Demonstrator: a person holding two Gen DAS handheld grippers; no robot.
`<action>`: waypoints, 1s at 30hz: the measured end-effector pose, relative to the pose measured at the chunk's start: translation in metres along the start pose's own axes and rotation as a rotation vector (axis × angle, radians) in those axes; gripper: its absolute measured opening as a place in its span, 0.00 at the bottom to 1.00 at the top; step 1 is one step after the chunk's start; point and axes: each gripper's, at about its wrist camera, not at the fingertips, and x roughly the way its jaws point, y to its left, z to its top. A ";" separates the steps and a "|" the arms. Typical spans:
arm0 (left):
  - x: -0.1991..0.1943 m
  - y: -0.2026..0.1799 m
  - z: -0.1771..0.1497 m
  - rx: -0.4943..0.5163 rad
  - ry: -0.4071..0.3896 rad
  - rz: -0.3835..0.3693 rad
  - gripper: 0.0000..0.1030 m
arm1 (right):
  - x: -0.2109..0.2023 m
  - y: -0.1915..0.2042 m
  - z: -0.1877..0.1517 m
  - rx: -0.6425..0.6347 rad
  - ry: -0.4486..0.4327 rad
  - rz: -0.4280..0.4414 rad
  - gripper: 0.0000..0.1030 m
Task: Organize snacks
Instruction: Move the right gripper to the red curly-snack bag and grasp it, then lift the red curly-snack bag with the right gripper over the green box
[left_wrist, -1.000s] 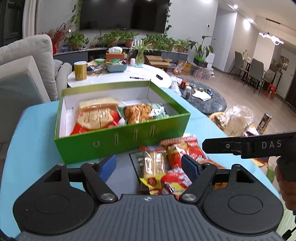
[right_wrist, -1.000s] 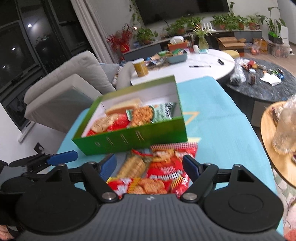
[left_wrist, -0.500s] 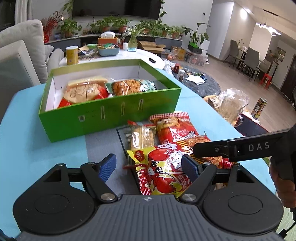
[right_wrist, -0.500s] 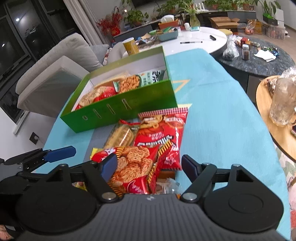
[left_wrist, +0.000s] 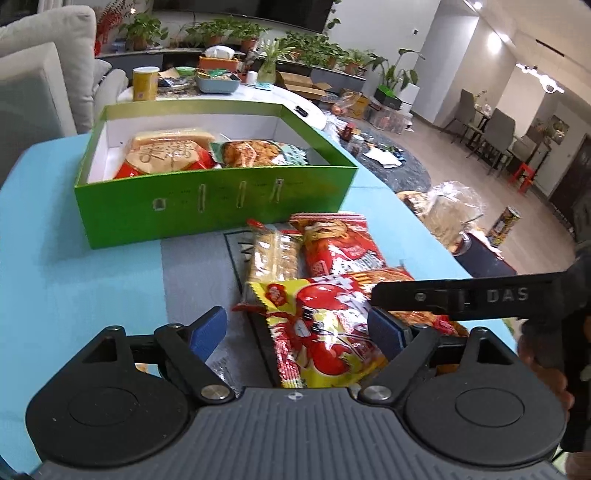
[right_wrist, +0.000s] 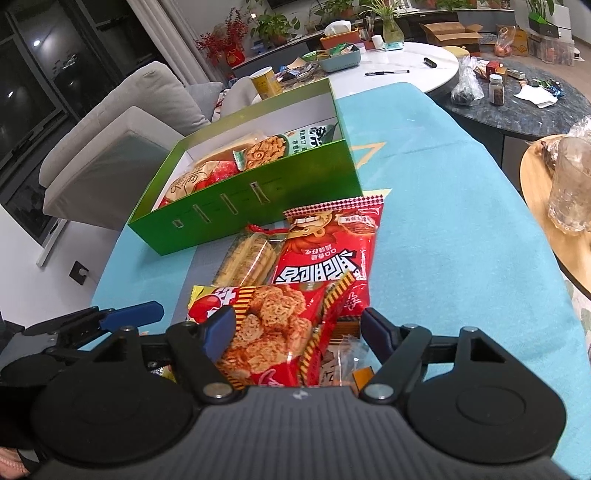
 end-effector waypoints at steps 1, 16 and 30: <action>0.000 -0.001 -0.001 0.003 0.001 -0.011 0.83 | 0.000 0.001 0.000 0.000 0.001 0.001 0.57; 0.012 0.003 -0.003 -0.051 0.050 -0.120 0.69 | 0.007 0.006 0.002 -0.021 0.021 0.026 0.55; -0.015 -0.012 0.017 0.049 -0.079 -0.069 0.62 | -0.011 0.022 0.019 -0.077 -0.081 0.047 0.47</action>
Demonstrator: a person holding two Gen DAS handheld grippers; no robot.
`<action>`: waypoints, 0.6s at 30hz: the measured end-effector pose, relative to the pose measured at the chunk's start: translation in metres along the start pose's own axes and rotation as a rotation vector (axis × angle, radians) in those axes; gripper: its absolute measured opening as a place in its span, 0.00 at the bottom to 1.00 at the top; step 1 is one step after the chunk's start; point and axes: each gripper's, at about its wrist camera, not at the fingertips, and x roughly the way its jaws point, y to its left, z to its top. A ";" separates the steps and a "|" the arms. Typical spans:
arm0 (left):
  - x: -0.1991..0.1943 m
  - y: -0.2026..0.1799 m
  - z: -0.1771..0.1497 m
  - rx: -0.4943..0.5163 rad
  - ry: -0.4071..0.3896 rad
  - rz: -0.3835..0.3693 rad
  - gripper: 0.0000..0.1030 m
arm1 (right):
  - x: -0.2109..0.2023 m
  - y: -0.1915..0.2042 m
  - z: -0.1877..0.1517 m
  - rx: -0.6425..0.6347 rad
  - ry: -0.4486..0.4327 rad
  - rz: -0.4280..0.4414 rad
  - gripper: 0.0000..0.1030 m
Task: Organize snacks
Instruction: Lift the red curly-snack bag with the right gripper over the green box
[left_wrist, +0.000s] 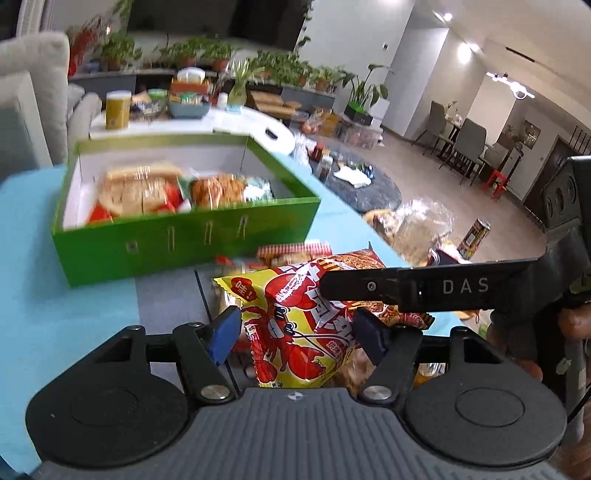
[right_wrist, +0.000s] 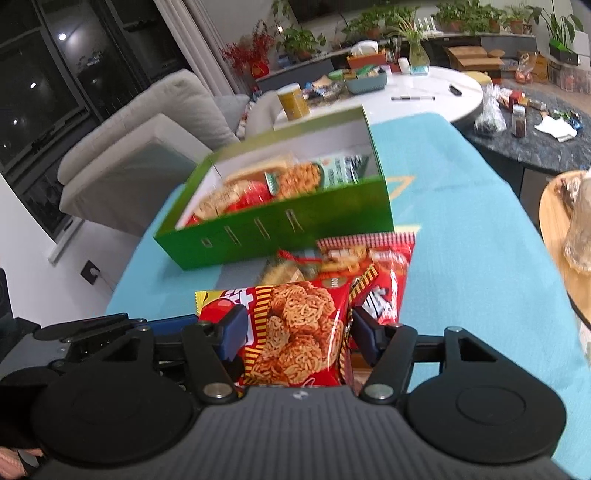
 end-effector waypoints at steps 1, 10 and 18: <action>-0.002 0.000 0.003 0.004 -0.009 0.004 0.62 | -0.001 0.002 0.003 -0.002 -0.011 0.004 0.47; -0.009 0.008 0.042 0.034 -0.090 0.047 0.64 | 0.000 0.012 0.038 -0.008 -0.087 0.042 0.47; 0.008 0.021 0.085 0.046 -0.133 0.084 0.66 | 0.013 0.016 0.075 -0.018 -0.153 0.042 0.47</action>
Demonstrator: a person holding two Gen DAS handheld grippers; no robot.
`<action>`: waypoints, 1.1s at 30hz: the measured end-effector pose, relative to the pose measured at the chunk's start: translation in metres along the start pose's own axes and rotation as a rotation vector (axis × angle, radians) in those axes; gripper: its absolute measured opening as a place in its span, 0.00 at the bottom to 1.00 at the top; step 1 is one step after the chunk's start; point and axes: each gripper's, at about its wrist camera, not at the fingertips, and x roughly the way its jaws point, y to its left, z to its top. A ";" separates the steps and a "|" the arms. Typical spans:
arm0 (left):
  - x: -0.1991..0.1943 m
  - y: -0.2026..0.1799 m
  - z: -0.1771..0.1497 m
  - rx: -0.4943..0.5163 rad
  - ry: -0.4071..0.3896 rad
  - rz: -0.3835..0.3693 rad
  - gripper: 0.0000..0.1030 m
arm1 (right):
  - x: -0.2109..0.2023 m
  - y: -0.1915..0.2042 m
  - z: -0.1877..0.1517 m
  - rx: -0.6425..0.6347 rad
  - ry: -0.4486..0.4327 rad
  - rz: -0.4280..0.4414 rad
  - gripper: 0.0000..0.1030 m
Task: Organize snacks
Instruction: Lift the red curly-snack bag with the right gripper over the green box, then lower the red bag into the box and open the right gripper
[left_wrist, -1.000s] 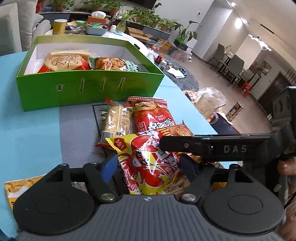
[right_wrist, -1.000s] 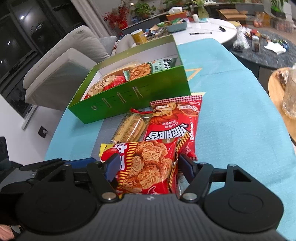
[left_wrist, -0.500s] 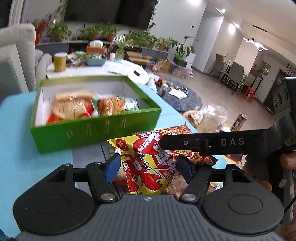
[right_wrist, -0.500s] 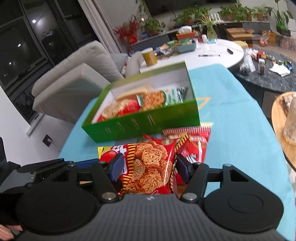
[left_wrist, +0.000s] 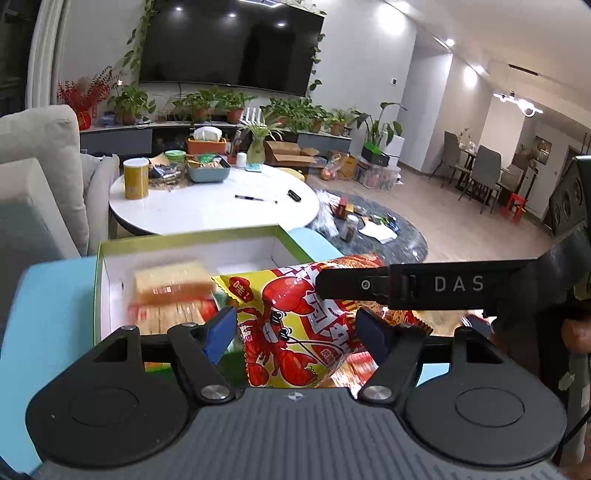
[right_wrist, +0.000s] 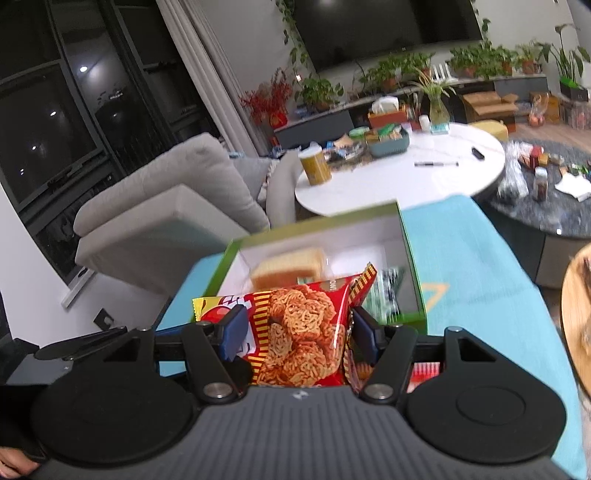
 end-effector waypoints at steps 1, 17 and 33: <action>0.004 0.002 0.004 -0.001 -0.002 0.003 0.66 | 0.003 -0.001 0.004 0.002 -0.004 0.001 0.47; 0.083 0.026 0.043 0.054 0.012 0.028 0.66 | 0.059 -0.037 0.043 0.059 -0.044 -0.003 0.47; 0.132 0.041 0.037 0.104 0.053 0.136 0.74 | 0.093 -0.056 0.044 0.107 -0.042 -0.083 0.55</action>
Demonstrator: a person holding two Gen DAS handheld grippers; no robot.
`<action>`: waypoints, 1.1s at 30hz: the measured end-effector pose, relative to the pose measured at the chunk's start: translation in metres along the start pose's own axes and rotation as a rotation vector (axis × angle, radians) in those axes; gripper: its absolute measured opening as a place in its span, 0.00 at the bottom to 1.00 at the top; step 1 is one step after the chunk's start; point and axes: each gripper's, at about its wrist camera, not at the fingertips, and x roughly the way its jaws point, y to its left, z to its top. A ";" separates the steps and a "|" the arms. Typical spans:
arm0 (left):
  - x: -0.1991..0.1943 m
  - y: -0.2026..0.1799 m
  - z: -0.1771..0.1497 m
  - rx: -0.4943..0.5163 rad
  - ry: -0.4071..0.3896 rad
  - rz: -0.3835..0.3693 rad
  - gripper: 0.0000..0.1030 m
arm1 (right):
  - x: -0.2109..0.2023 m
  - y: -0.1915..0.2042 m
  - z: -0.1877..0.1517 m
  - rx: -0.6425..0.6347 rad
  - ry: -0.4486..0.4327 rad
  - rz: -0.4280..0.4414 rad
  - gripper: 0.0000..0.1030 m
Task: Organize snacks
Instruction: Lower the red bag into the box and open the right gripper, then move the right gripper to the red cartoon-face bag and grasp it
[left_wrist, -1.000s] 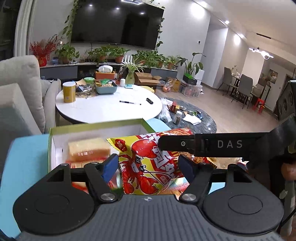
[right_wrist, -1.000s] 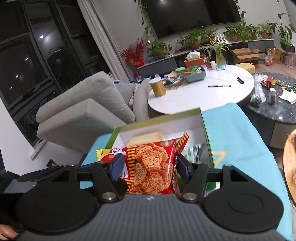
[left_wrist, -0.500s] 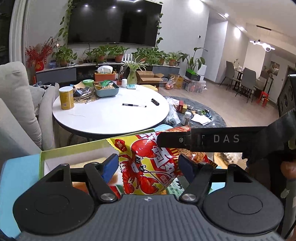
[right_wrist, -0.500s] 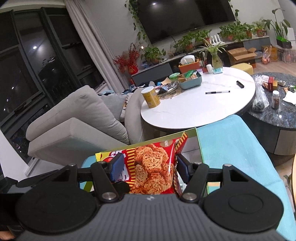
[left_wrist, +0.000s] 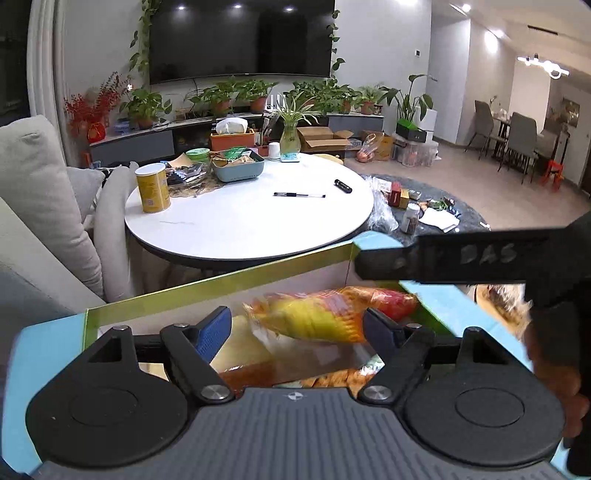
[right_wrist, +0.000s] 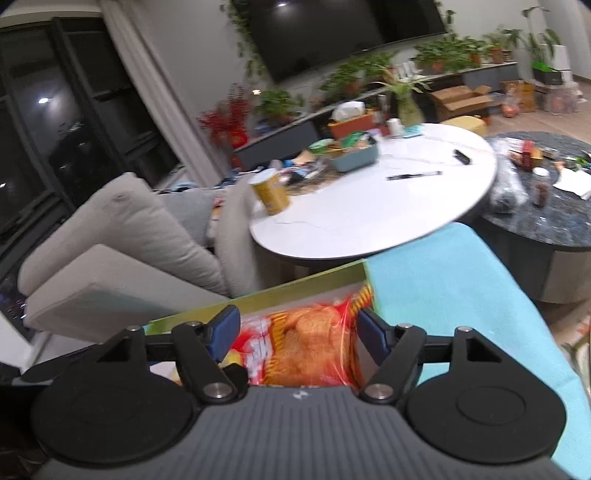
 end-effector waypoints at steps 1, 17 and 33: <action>-0.002 0.002 -0.001 -0.003 0.003 0.000 0.74 | -0.004 -0.001 -0.001 0.003 0.000 0.004 0.55; -0.081 -0.020 -0.034 -0.021 -0.040 -0.031 0.79 | -0.073 0.006 -0.030 -0.085 0.044 -0.008 0.61; -0.116 -0.082 -0.107 -0.044 0.108 -0.217 0.70 | -0.112 -0.019 -0.107 0.014 0.199 -0.118 0.61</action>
